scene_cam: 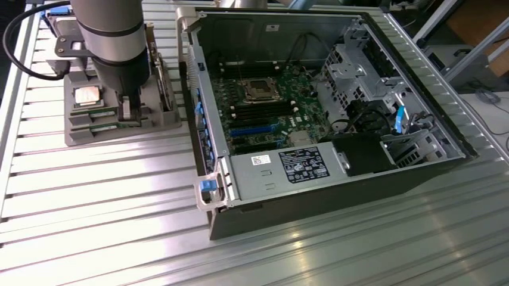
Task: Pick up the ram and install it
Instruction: 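Pick up the ram and move it above insertion slot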
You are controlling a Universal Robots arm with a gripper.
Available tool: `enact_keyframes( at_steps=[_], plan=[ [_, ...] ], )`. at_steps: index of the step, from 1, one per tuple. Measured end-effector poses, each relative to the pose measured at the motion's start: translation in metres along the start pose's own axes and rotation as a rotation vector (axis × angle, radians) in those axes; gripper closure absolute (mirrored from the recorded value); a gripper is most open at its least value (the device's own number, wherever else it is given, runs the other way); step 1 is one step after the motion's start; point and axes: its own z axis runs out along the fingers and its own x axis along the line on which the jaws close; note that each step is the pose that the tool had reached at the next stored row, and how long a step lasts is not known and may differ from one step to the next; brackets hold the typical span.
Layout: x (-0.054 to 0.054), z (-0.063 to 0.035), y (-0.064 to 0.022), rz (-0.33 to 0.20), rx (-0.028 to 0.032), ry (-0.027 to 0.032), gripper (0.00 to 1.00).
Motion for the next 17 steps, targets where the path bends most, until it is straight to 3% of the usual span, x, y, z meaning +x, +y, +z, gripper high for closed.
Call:
enact_keyframes(
  at_steps=[6, 17],
  plan=[
    [0.000, 0.0021, 0.0019, -0.003, 0.0000, 0.0000, 0.70],
    [0.001, 0.0032, 0.0239, -0.003, -0.0001, 0.0001, 0.70]
  ],
)
